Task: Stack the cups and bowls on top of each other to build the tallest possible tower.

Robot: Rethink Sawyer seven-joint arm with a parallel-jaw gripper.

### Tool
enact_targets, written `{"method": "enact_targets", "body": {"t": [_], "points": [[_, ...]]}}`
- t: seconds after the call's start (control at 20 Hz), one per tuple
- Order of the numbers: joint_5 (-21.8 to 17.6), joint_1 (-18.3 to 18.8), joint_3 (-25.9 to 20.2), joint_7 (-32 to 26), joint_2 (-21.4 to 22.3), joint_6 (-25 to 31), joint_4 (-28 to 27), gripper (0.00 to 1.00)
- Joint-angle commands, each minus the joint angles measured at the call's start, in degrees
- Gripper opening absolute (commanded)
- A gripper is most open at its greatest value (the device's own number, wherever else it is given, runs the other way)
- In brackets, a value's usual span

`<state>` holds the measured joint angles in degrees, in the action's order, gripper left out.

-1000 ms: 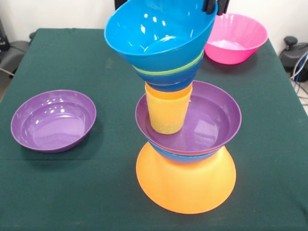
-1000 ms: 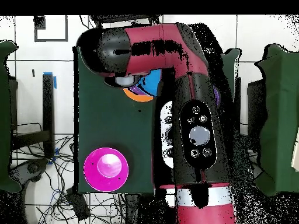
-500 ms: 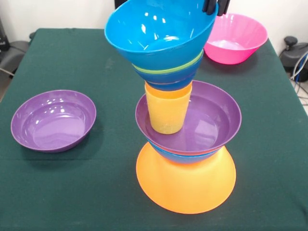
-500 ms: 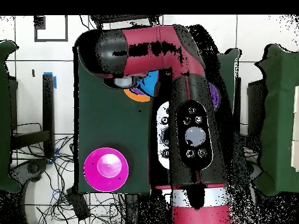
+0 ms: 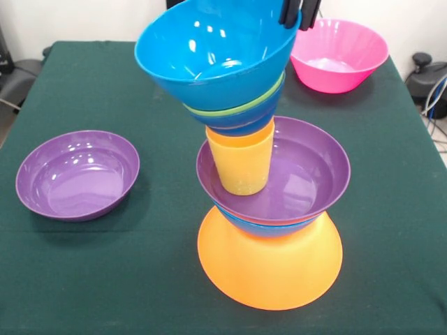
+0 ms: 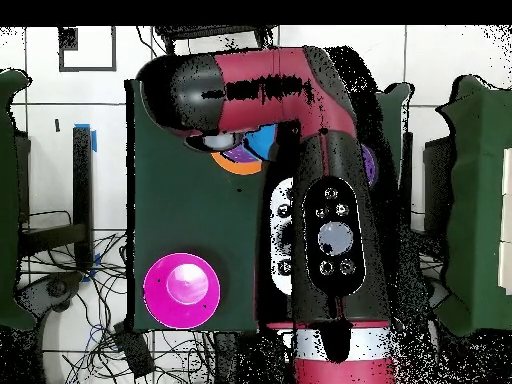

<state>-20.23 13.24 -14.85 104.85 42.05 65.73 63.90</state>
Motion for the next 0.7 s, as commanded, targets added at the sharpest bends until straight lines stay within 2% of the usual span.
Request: {"method": "enact_targets", "body": {"t": [0.05, 0.7], "points": [[-4.5, -1.8, 2.4, 4.5, -3.8, -4.1, 0.7, 0.00], [-1.4, -2.6, 2.9, 4.9, -4.6, -4.1, 0.5, 0.00]]}}
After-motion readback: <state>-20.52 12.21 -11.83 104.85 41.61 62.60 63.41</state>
